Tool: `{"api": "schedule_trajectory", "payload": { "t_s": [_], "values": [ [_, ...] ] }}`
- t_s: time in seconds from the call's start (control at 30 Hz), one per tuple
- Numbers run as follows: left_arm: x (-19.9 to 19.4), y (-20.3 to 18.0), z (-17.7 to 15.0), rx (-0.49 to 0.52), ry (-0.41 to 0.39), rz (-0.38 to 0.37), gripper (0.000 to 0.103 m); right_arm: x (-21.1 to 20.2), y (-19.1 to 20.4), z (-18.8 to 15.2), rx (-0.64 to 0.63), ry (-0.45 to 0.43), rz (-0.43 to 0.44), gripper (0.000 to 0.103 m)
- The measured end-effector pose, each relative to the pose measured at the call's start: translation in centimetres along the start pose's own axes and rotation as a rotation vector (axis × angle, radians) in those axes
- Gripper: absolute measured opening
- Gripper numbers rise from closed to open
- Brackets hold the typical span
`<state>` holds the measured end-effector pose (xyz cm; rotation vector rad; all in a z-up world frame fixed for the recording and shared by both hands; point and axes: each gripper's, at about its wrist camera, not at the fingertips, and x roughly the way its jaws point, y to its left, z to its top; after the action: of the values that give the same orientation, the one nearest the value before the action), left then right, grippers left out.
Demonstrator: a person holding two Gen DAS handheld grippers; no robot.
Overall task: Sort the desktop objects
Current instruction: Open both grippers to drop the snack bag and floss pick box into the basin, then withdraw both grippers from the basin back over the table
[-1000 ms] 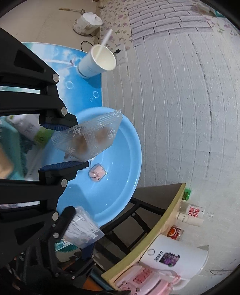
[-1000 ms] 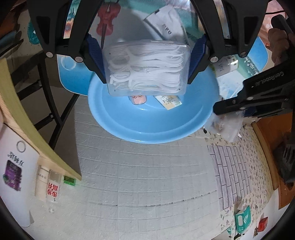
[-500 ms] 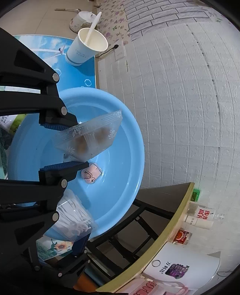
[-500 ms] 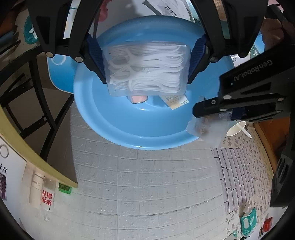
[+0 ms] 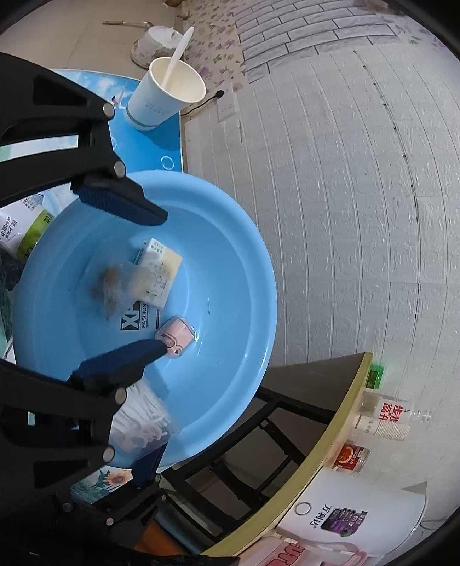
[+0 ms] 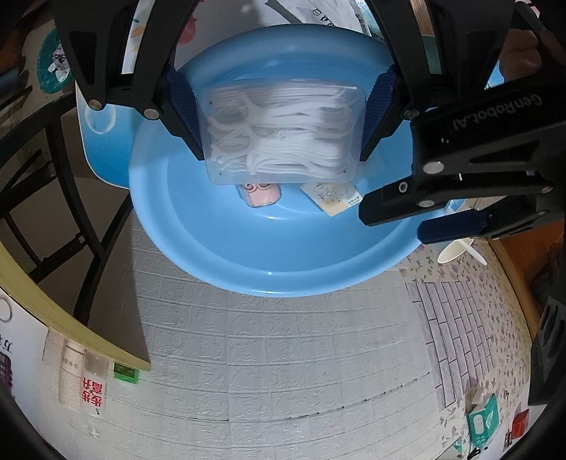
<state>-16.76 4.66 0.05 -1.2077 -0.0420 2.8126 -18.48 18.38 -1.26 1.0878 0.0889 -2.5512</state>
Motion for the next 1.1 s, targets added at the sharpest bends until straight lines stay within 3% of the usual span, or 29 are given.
{"api": "schedule_trajectory", "payload": {
  "t_s": [0.1, 0.3, 0.37, 0.43, 0.9, 1.1],
  "values": [
    [-0.2, 0.2, -0.2, -0.009, -0.004, -0.008, 0.068, -0.4, 0.1, -0.2, 0.012, -0.005, 0.023, 0.082],
    [-1.5, 0.0, -0.7, 0.013, -0.039, 0.017, 0.094, -0.9, 0.6, -0.3, 0.009, -0.01, -0.016, 0.086],
    [-2.2, 0.0, -1.1, 0.022, -0.063, 0.035, 0.099, -1.4, 0.8, -0.4, 0.02, -0.024, -0.01, 0.099],
    [-2.7, 0.3, -1.4, 0.014, -0.073, 0.04, 0.102, -2.0, 1.2, -0.5, 0.011, -0.048, -0.012, 0.102],
    [-6.2, 2.8, -3.8, -0.08, -0.085, 0.024, 0.103, -5.9, 1.1, -2.2, 0.08, -0.12, -0.041, 0.103],
    [-8.2, 3.9, -5.2, -0.109, -0.091, 0.028, 0.103, -7.2, 1.8, -3.1, 0.087, -0.09, -0.049, 0.103]
  ]
}}
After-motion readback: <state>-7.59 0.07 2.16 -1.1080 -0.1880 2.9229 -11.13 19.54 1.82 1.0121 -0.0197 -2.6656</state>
